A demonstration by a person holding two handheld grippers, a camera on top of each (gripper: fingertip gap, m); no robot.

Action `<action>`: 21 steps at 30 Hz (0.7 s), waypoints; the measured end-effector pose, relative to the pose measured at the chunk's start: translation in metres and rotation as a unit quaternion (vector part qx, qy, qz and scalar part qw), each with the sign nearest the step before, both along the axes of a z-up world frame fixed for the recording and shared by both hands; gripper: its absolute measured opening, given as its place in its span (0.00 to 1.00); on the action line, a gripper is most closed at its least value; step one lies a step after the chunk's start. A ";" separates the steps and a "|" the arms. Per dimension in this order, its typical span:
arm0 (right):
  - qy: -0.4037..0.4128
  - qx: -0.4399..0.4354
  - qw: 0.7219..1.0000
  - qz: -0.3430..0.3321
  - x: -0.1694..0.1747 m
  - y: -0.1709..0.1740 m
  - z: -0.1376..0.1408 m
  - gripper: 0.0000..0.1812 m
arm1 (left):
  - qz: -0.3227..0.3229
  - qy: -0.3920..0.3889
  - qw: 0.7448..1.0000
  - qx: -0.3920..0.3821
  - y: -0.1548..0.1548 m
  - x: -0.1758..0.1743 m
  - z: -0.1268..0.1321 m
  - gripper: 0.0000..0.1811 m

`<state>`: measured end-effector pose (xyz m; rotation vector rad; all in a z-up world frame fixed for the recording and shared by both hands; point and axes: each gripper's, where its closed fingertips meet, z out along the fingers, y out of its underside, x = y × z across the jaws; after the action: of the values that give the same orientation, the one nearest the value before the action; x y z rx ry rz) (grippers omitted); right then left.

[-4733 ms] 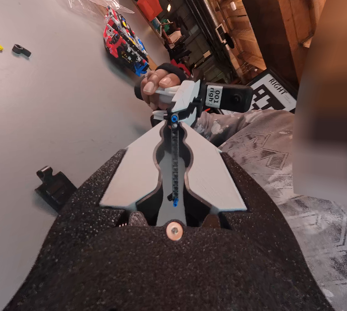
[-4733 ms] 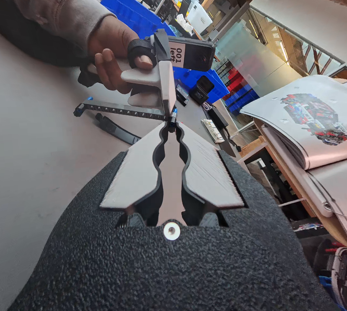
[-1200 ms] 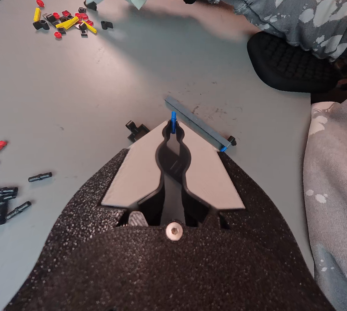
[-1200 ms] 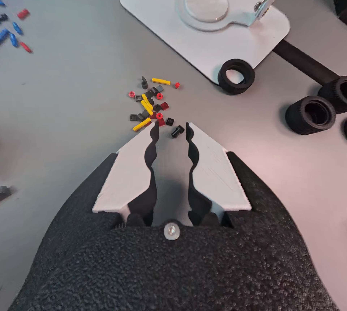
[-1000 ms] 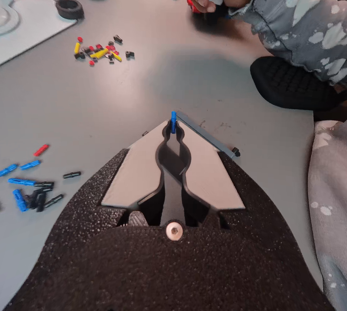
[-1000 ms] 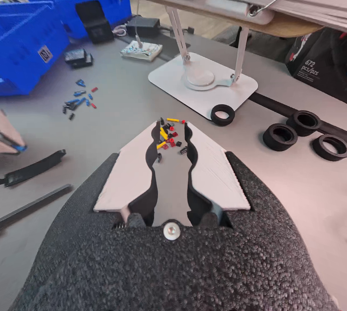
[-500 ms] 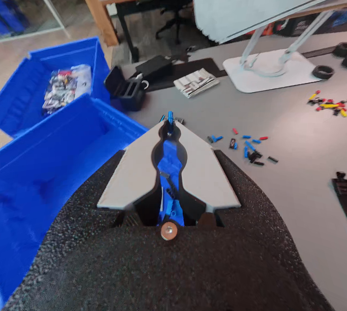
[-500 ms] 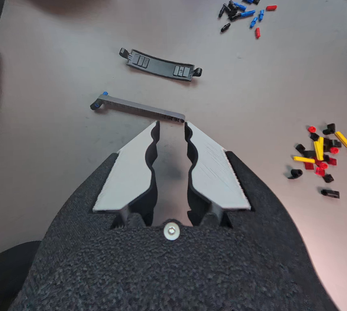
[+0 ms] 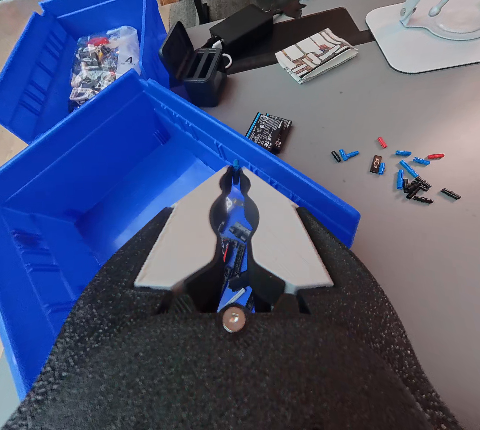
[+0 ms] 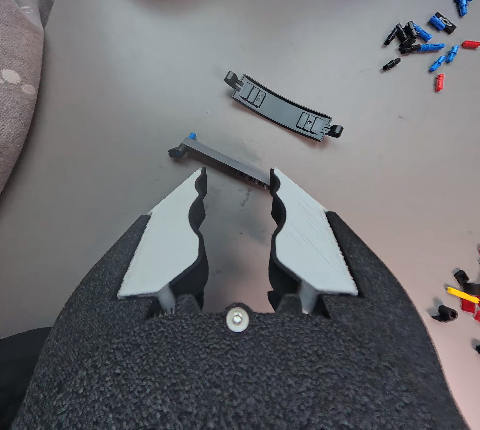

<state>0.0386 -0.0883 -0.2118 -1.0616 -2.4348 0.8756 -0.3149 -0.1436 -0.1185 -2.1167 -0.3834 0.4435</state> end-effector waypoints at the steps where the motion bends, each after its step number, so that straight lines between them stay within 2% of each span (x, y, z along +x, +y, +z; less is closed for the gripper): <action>1: -0.001 0.004 1.000 -0.001 0.000 0.001 -0.001 0.27 | -0.006 0.006 1.000 0.004 0.002 0.002 0.002 0.02; 6: -0.003 0.007 1.000 0.000 0.001 0.000 -0.004 0.26 | -0.046 0.055 0.997 0.023 0.018 0.011 0.011 0.02; 10: 0.001 0.005 1.000 -0.004 0.000 0.001 -0.004 0.25 | -0.088 0.082 0.993 0.008 0.041 0.019 0.006 0.02; 16: 0.003 0.002 1.000 -0.006 0.001 0.002 -0.004 0.24 | -0.174 0.140 0.970 -0.099 0.078 0.051 0.000 0.02; 21: 0.004 0.000 1.000 -0.008 0.001 0.001 -0.003 0.24 | -0.237 0.214 0.921 -0.222 0.099 0.068 -0.010 0.02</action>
<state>0.0399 -0.0878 -0.2153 -1.0736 -2.4176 0.8724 -0.2468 -0.0441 -0.1286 -2.3560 0.5224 0.7317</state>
